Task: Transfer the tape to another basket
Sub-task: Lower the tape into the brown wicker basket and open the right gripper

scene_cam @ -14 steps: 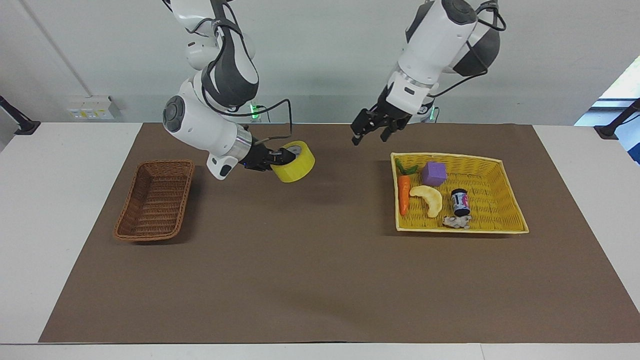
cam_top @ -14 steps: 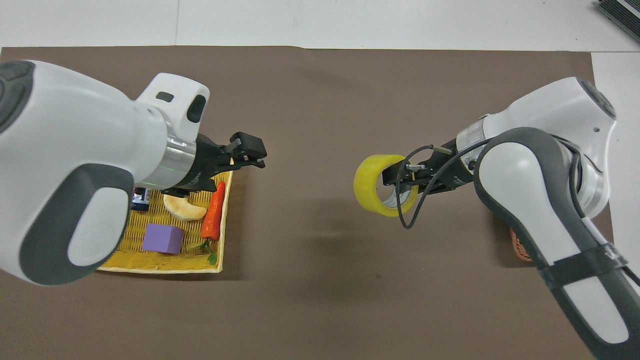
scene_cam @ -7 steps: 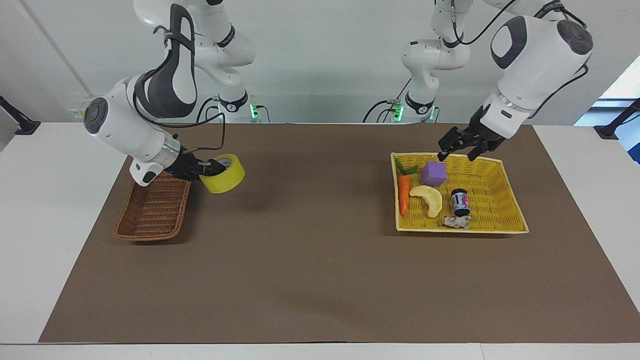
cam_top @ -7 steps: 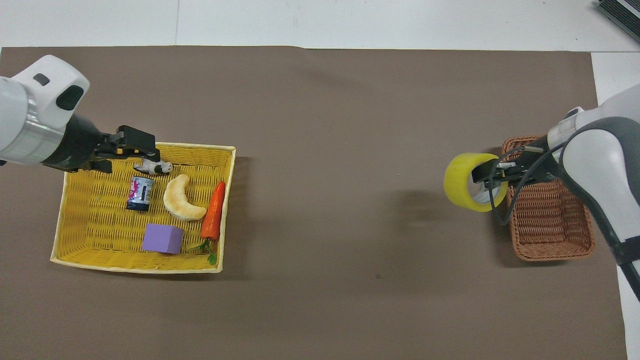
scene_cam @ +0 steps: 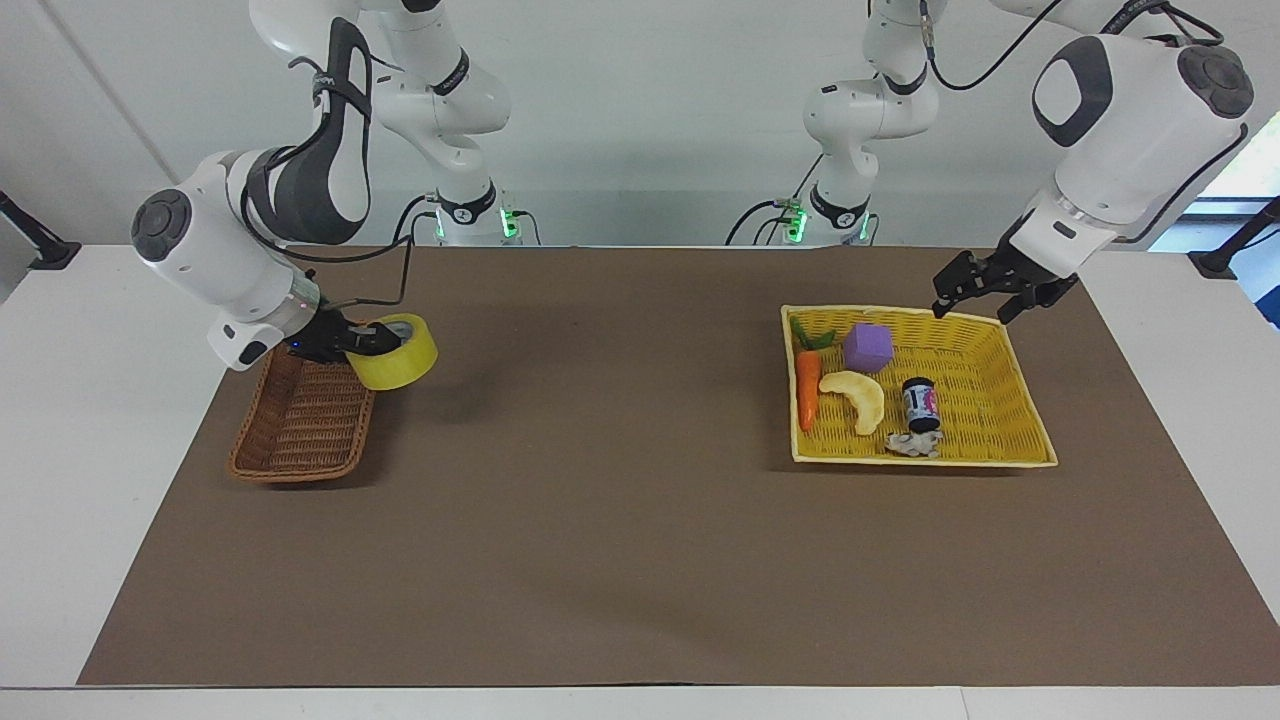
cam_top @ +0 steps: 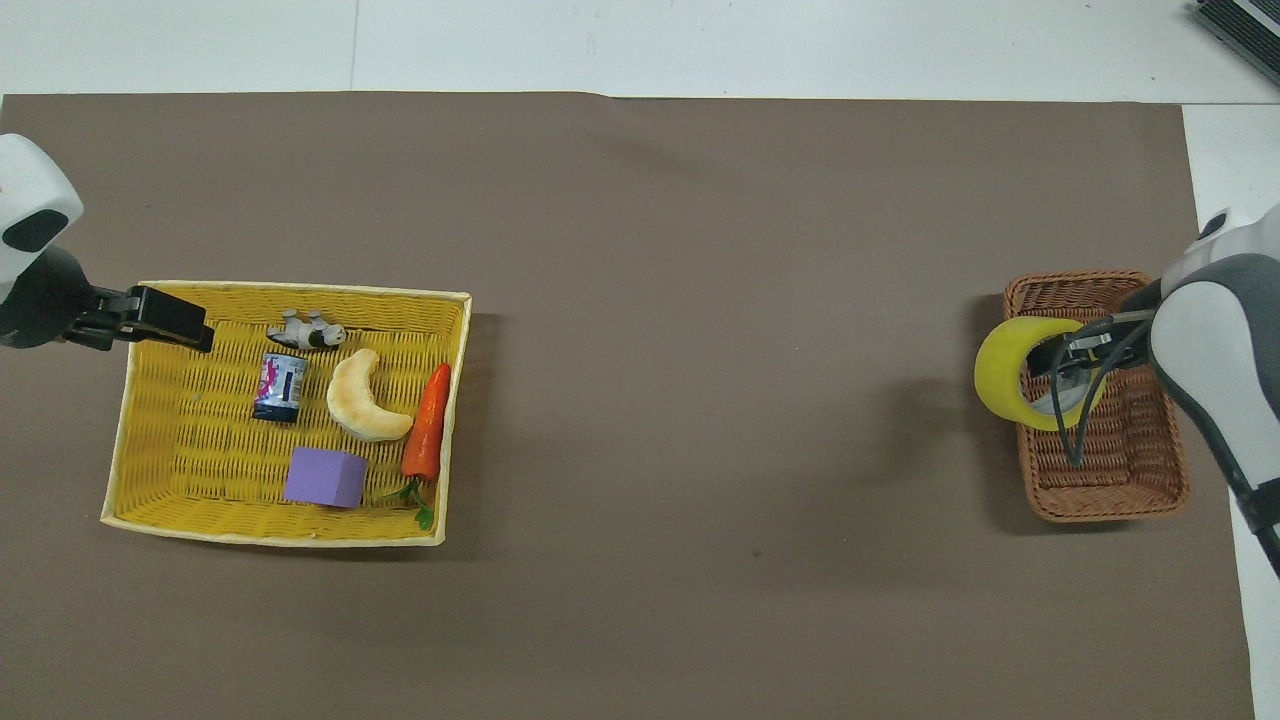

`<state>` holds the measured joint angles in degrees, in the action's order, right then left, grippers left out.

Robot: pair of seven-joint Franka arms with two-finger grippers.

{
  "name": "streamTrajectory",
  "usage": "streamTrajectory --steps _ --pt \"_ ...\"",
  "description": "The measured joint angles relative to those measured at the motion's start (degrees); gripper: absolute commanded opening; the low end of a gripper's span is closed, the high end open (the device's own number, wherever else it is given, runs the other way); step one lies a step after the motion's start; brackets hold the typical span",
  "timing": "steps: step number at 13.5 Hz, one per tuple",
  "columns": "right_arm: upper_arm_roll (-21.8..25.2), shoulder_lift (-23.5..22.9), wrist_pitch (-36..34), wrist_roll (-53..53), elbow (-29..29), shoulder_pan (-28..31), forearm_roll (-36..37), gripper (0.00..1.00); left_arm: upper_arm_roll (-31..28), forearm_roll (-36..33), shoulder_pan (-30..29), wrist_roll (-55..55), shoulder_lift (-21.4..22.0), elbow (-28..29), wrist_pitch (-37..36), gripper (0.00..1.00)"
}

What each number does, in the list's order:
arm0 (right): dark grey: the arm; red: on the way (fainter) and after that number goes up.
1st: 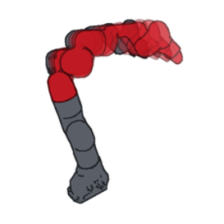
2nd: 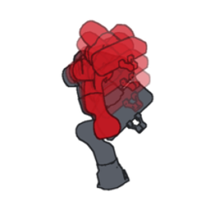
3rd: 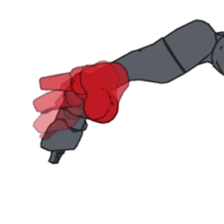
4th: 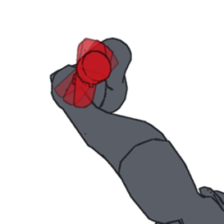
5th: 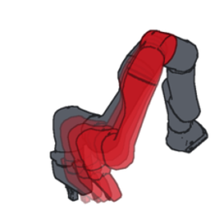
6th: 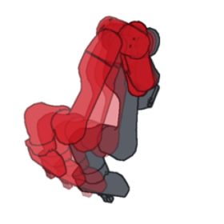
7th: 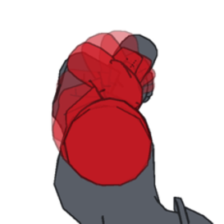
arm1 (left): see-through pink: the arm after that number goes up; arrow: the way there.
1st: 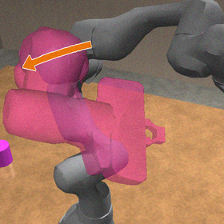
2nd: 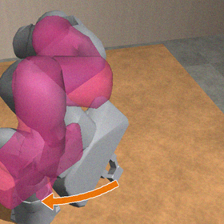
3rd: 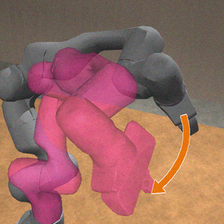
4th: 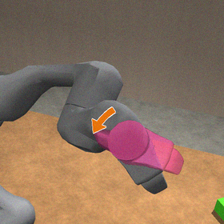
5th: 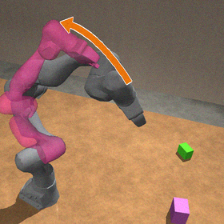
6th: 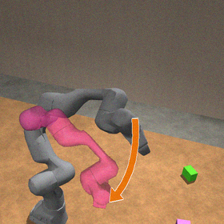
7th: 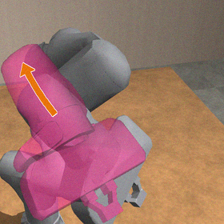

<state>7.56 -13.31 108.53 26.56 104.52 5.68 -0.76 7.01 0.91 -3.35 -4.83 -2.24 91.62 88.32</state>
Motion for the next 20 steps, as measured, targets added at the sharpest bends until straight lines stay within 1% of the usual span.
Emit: streamTrajectory --steps 2,4,9,11,12,13,14,15,17,20 --pt "0.0 -1.6 2.0 2.7 0.0 0.9 2.5 0.00 0.1 -0.2 0.0 0.0 0.0 -2.7 -2.8 1.00" --pt "0.0 -2.4 3.5 4.9 0.0 0.9 4.0 0.00 0.0 -0.2 0.0 0.0 0.2 -4.0 -3.7 1.00" --pt "0.0 -3.5 4.8 9.2 0.7 1.9 4.8 0.00 -0.1 -0.2 -0.1 0.0 0.2 -4.3 -3.7 1.00" --pt "0.0 -4.2 7.3 10.4 1.4 2.5 4.8 0.00 -0.4 -0.2 -0.1 0.0 0.2 -4.3 -3.7 1.00" --pt "0.0 -4.5 8.1 10.8 1.7 2.8 4.9 0.02 -0.5 -0.2 -0.1 0.0 0.2 -4.3 -3.7 1.00" --pt "0.0 -4.9 8.7 11.1 2.0 3.0 4.9 0.11 -0.6 -0.2 -0.1 0.0 0.2 -4.3 -3.7 1.00" --pt "0.0 -5.3 9.0 11.2 2.1 3.3 4.9 0.28 -0.6 -0.2 -0.1 0.0 0.2 -4.3 -3.7 1.00" --pt "0.0 -5.6 9.1 11.2 2.1 3.4 4.9 0.62 -0.6 -0.2 -0.1 0.0 0.2 -4.3 -3.7 1.00" --pt "-0.2 -5.6 9.1 11.2 2.1 3.4 4.9 1.00 -0.6 -0.2 -0.1 0.0 0.2 -4.3 -3.7 1.00" --pt "-0.3 -5.5 9.1 11.2 1.6 3.4 4.9 1.00 -0.6 -0.2 -0.1 0.0 0.2 -4.3 -3.7 1.00"
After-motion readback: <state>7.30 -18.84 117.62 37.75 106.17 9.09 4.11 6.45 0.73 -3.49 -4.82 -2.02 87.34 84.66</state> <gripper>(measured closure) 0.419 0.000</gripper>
